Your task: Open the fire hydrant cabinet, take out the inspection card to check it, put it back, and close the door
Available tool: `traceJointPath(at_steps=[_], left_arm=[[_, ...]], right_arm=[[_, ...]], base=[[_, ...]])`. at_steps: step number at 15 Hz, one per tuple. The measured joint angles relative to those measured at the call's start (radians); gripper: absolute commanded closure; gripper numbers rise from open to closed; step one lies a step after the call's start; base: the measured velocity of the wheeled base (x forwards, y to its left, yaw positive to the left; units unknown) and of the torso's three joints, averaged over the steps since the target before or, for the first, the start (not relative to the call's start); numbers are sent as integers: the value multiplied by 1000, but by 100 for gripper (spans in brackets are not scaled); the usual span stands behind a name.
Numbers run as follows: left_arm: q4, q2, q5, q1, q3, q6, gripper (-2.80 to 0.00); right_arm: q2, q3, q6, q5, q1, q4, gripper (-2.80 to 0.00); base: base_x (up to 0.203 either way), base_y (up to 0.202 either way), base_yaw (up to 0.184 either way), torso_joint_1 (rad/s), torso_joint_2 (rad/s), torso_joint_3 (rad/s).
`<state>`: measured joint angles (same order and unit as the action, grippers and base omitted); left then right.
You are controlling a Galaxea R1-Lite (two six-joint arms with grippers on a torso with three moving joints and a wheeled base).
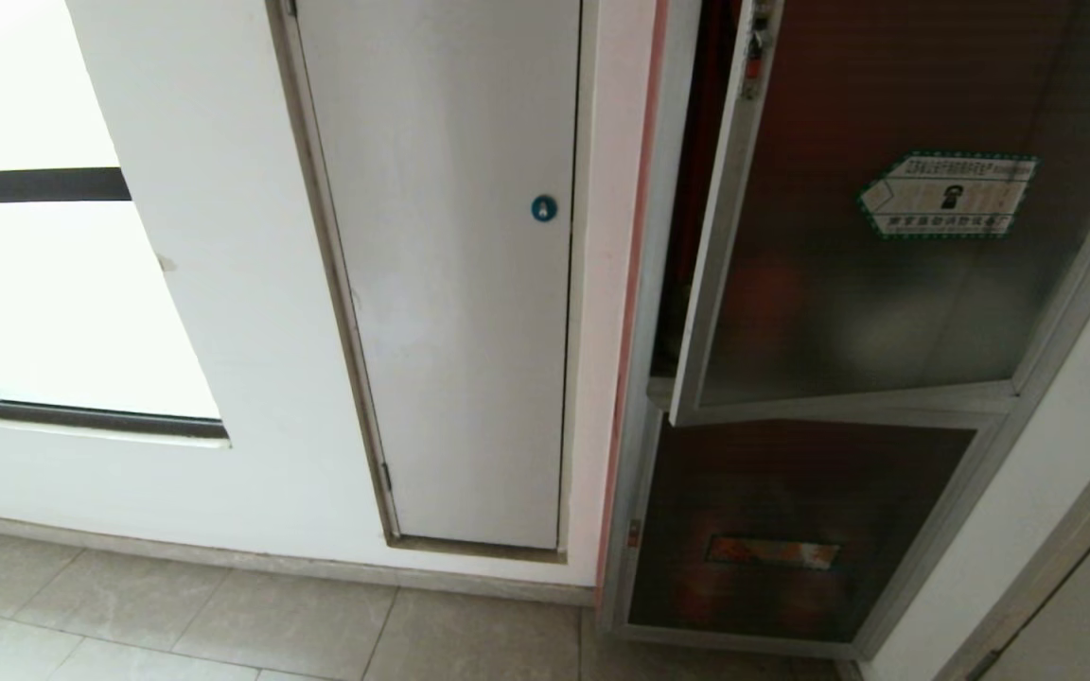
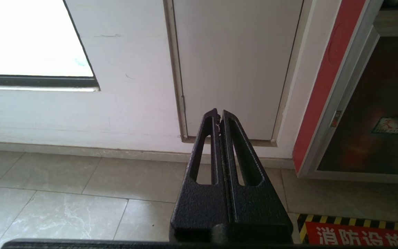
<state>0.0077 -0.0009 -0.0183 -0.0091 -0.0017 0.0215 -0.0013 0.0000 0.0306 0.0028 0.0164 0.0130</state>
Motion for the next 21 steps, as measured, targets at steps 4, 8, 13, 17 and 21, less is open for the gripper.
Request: traceJointPath(at_steps=[4,8,13,17,21], left_arm=[[0,0,0,0,0,0,0],[0,0,0,0,0,0,0],[-1,0,0,0,0,0,0],[0,0,0,0,0,0,0],[0,0,0,0,0,0,0]], right_arm=[[0,0,0,0,0,0,0],[0,0,0,0,0,0,0],[0,0,0,0,0,0,0],[0,0,0,0,0,0,0],[0,0,0,0,0,1,0]], base=[[0,0,0,0,0,0],[0,0,0,0,0,0],[0,0,0,0,0,0],[0,0,0,0,0,0],[80,0,1,0,0,1]])
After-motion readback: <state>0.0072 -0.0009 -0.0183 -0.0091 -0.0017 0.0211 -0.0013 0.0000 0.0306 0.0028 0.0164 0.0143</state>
